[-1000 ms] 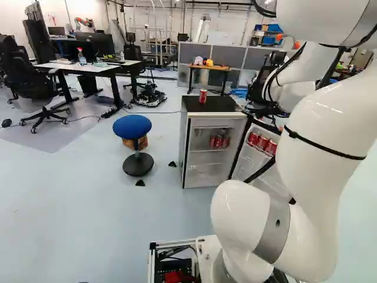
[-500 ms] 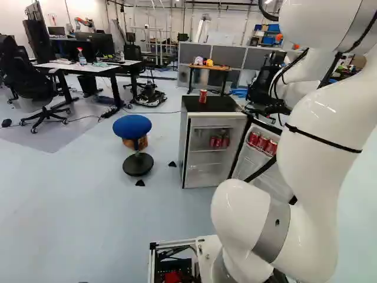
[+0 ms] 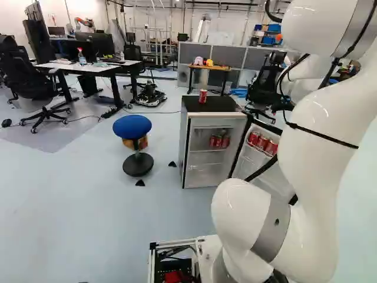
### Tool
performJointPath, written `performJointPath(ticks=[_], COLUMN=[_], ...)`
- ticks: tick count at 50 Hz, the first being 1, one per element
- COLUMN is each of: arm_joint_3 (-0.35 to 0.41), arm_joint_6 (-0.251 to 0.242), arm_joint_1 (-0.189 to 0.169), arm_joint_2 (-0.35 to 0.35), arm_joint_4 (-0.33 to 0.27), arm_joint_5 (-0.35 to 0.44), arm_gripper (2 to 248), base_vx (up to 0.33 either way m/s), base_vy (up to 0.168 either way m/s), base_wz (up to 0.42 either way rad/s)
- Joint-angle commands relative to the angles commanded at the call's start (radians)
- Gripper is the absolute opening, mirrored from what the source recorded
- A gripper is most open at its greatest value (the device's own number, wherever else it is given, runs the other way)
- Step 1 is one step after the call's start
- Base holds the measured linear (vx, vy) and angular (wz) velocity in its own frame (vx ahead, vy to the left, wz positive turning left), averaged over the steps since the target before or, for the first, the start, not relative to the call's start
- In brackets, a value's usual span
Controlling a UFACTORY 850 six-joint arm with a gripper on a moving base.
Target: Grab a drink from the fridge
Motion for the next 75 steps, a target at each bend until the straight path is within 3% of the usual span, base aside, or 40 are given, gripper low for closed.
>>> performJointPath(ticks=[38,75], arm_joint_3=[-0.228,-0.455], arm_joint_6=[0.0,0.0], arm_joint_1=[-0.035,-0.066], arm_joint_2=[-0.18,-0.345], arm_joint_4=[0.086,0.119], arm_joint_5=[-0.162,-0.426], arm_gripper=[247,247], base_vx=[0.0,0.0], base_vy=[0.0,0.0], base_wz=[0.0,0.0])
